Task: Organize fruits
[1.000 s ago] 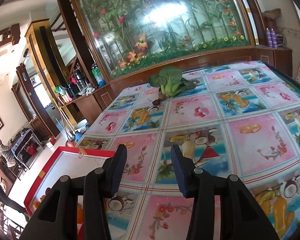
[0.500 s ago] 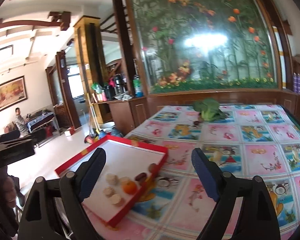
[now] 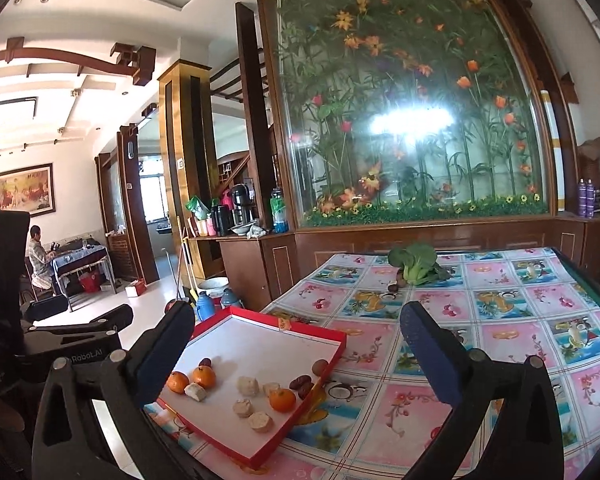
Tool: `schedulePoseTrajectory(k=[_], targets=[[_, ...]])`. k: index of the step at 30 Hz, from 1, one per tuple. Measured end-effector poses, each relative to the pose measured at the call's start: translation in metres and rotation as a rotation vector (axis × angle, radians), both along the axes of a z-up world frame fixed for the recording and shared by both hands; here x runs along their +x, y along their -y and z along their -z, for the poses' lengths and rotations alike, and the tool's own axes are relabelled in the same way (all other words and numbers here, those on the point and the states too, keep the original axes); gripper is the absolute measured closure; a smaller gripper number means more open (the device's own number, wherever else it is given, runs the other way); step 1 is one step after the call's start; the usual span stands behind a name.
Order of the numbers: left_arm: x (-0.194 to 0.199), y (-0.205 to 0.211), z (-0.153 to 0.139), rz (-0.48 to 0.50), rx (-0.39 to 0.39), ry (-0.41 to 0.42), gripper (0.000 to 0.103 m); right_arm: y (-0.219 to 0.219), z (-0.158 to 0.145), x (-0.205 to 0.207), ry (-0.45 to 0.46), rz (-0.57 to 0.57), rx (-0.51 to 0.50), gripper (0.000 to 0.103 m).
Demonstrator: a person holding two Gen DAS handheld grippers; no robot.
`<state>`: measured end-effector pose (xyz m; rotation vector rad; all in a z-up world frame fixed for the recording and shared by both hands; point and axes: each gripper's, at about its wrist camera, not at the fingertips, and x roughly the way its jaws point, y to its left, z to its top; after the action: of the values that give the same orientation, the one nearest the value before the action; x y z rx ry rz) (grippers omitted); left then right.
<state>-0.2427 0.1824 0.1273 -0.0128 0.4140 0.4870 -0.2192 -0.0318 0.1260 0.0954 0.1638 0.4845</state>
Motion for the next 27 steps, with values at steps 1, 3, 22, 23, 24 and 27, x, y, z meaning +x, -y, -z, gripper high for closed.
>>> schedulePoseTrajectory(k=[1,3,22,23,24,27], targets=[[0.0,0.0,0.0,-0.001,0.001,0.002,0.0,0.001,0.0,-0.001,0.002,0.003,-0.004,0.0],[-0.001,-0.001,0.0,-0.006,-0.002,0.006,0.0,-0.001,0.001,-0.003,0.006,0.005,-0.014,0.0],[-0.016,-0.013,0.008,-0.011,-0.03,0.013,0.0,-0.022,0.006,-0.016,0.044,0.012,-0.087,0.0],[-0.016,-0.013,0.007,-0.011,-0.031,0.015,0.0,-0.023,0.006,-0.017,0.048,0.012,-0.091,0.0],[-0.016,-0.013,0.007,-0.011,-0.029,0.016,0.0,-0.024,0.006,-0.018,0.051,0.013,-0.096,0.0],[-0.019,-0.012,0.008,-0.012,-0.032,0.022,0.0,-0.026,0.007,-0.019,0.054,0.011,-0.106,0.0]])
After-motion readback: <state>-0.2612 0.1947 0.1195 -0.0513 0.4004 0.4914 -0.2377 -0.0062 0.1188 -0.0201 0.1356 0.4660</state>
